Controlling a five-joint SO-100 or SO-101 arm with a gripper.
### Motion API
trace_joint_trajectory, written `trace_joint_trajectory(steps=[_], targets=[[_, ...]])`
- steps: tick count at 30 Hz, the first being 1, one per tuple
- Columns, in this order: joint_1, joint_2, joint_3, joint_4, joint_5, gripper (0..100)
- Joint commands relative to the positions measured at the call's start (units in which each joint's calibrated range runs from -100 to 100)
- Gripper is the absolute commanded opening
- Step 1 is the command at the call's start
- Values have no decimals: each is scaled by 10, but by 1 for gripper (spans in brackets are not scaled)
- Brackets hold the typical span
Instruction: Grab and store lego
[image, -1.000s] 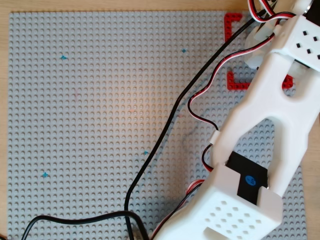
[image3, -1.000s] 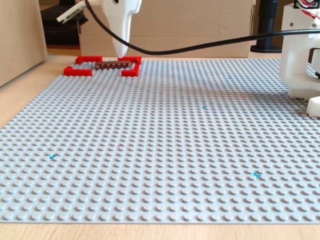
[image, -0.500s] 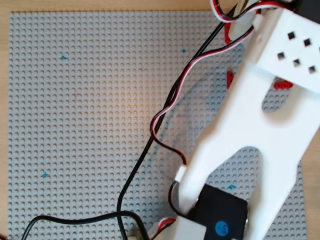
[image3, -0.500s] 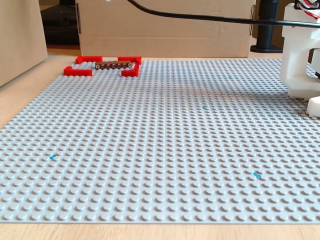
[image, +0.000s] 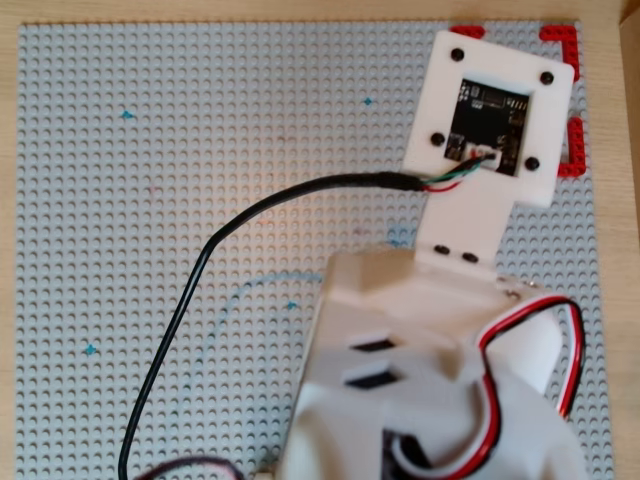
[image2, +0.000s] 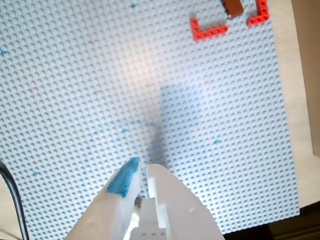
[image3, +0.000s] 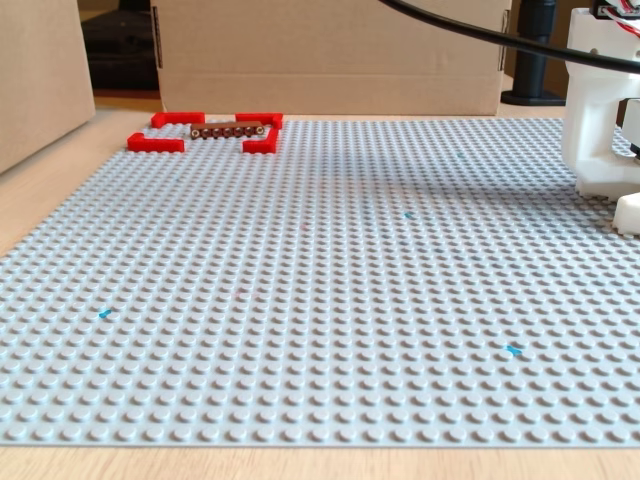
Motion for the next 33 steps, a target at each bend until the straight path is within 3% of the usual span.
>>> trace_joint_trajectory(steps=[1, 12, 21, 33], targets=[[-8, -122, 92, 5, 2, 2], [-90, -343, 274, 5, 0, 2], [-97, -569, 446, 5, 5, 2], [-96, -559, 507, 2, 3, 2]])
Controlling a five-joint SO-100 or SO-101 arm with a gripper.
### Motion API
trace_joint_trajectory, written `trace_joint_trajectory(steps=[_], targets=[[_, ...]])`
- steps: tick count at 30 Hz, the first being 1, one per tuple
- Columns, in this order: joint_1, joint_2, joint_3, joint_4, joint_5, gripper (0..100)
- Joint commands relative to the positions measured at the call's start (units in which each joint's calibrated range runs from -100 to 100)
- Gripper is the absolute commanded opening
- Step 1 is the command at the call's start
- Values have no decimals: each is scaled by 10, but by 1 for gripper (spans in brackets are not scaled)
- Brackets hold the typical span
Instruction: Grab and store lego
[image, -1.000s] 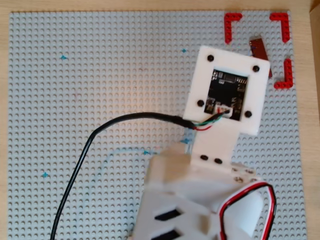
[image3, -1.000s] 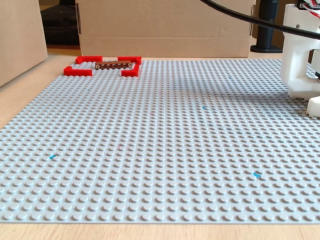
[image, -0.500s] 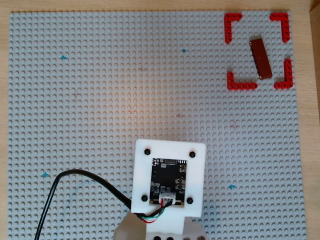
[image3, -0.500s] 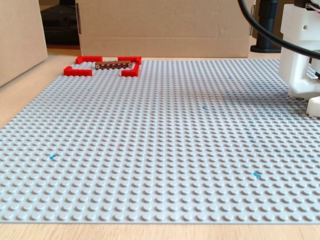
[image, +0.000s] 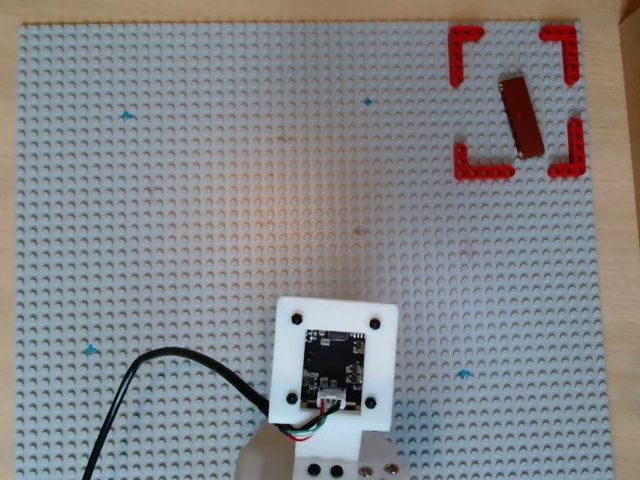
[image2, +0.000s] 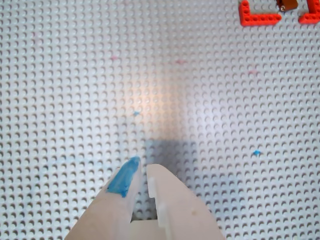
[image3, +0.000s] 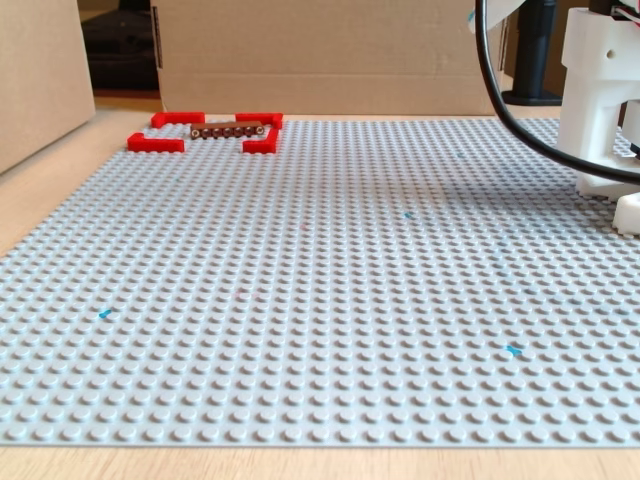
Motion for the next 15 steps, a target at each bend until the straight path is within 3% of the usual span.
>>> trace_joint_trajectory(steps=[1, 15], targets=[[-3, -2, 30, 2, 2, 2], [-3, -2, 121, -72, 3, 2]])
